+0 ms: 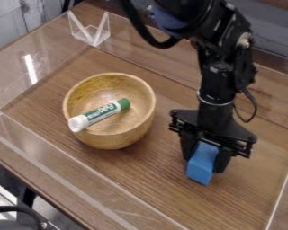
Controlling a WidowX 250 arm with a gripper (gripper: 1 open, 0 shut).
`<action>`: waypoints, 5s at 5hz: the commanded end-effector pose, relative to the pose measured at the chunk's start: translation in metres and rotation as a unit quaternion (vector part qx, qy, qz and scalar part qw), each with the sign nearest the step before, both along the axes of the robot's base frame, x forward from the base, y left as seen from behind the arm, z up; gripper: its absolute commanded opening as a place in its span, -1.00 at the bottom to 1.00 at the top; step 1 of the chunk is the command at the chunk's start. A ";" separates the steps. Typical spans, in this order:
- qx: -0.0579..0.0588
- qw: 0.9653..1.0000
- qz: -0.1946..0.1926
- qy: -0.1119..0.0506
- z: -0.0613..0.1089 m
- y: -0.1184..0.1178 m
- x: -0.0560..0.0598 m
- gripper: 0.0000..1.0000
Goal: Put the blue block in the brown bowl
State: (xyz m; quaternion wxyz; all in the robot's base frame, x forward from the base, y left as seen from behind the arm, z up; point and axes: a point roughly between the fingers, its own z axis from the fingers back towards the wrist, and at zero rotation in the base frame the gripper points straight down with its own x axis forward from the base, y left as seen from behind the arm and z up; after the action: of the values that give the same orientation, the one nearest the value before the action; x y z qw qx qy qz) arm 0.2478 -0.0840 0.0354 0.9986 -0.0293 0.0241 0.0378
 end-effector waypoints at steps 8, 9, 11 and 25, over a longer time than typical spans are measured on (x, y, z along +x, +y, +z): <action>0.010 0.995 -0.012 -0.098 0.099 0.024 0.015 -1.00; 0.012 0.994 -0.018 -0.103 0.095 0.022 0.012 -1.00; 0.020 0.992 -0.028 -0.120 0.087 0.024 0.018 -1.00; 0.038 0.988 0.001 -0.147 0.071 0.125 -0.035 -1.00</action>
State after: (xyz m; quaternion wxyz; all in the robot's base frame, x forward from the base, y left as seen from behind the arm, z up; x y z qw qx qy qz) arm 0.2085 0.0375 0.1000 0.9932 0.0000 -0.1122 0.0319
